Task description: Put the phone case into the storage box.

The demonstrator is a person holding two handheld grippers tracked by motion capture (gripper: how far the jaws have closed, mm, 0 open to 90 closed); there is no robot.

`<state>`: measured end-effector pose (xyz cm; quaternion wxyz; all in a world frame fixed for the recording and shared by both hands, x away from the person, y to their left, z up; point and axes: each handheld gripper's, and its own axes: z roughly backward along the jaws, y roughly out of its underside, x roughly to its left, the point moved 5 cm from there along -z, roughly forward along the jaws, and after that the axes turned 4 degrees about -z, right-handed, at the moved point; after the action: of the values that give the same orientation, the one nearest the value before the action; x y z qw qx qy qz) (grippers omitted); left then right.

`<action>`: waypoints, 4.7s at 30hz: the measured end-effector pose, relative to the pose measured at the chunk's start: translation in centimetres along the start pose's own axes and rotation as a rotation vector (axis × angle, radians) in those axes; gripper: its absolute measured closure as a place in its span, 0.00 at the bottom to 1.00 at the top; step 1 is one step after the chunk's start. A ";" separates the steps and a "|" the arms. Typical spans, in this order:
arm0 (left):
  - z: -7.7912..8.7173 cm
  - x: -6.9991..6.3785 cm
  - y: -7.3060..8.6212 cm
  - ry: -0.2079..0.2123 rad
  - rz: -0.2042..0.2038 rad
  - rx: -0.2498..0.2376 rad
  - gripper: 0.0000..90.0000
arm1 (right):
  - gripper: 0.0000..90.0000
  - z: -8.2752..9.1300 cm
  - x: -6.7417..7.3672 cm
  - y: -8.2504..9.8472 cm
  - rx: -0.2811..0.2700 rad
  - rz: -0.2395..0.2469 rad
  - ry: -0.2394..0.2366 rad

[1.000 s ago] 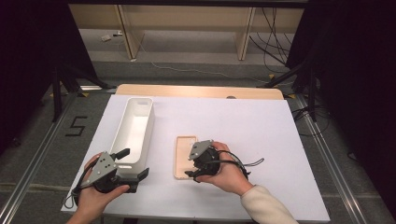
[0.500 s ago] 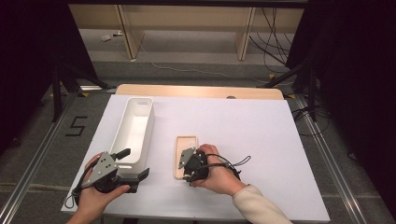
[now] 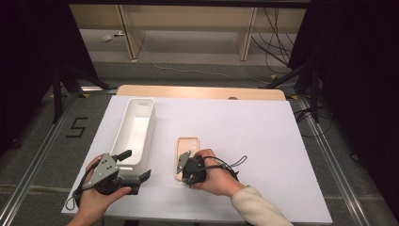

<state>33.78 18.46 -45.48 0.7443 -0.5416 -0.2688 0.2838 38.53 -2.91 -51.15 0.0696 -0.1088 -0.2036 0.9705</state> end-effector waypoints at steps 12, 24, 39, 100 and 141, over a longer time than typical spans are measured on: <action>-0.1 -0.1 0.0 0.004 0.007 -0.003 0.06 | 0.76 0.0 0.4 -0.1 0.023 0.009 -0.057; 0.0 0.0 0.0 0.000 0.000 0.000 0.06 | 0.83 -0.1 0.3 -0.5 0.030 0.031 -0.064; 0.0 0.0 0.0 0.001 0.002 -0.001 0.07 | 0.92 0.0 0.4 -0.5 0.032 0.041 -0.082; 0.1 0.0 0.0 -0.001 0.008 -0.009 0.07 | 0.97 2.3 -0.1 -0.2 -0.130 -0.034 -0.066; -2.5 0.6 -4.6 0.009 0.071 -0.022 0.17 | 0.97 5.6 -1.1 -0.2 -0.392 -0.158 -0.009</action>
<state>36.57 16.12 -41.64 0.7287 -0.5604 -0.2492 0.3047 38.26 -5.04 -45.92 0.1221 -0.0994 -0.3969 0.9042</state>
